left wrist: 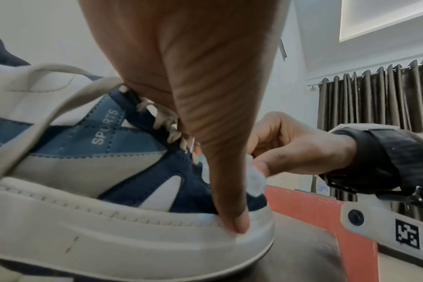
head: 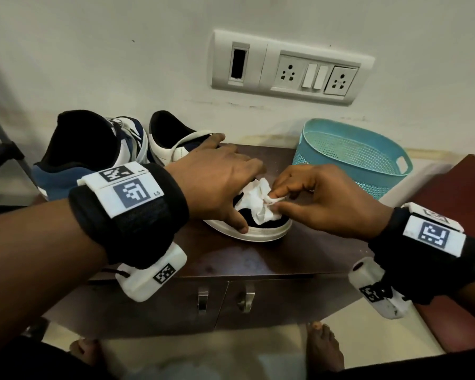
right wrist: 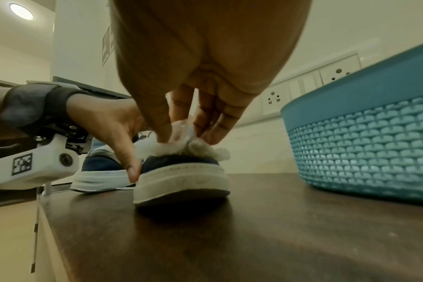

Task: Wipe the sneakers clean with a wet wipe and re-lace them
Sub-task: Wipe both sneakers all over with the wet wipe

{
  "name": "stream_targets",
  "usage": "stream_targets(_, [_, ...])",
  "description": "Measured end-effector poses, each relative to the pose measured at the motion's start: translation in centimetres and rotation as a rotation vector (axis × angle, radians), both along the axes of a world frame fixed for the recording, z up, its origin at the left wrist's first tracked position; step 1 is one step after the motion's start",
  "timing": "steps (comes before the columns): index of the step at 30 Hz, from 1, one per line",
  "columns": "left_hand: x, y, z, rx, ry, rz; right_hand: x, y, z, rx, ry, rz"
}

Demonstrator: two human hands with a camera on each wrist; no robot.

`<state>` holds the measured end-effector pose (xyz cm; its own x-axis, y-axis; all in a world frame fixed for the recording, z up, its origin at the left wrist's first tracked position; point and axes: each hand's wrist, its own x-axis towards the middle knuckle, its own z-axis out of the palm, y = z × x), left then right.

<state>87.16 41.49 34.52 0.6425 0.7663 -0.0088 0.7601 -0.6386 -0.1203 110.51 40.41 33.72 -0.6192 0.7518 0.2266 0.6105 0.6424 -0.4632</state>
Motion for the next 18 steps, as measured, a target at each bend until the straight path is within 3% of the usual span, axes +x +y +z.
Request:
stream_targets(7, [-0.2,0.2,-0.5,0.027,-0.059,-0.025,-1.1,-1.5,-0.7,0.093,-0.12,0.174])
stream_targets(12, [0.3,0.2,-0.5,0.019,-0.029,0.003,0.8,0.5,-0.5,0.043,-0.11,-0.102])
stream_targets(16, [0.3,-0.1,-0.7,0.041,-0.05,-0.008,-1.3,-2.1,-0.5,0.044,-0.069,0.157])
stream_targets(18, [0.4,-0.1,-0.6,0.038,-0.037,-0.004,-0.9,-1.1,-0.5,0.057,-0.09,0.139])
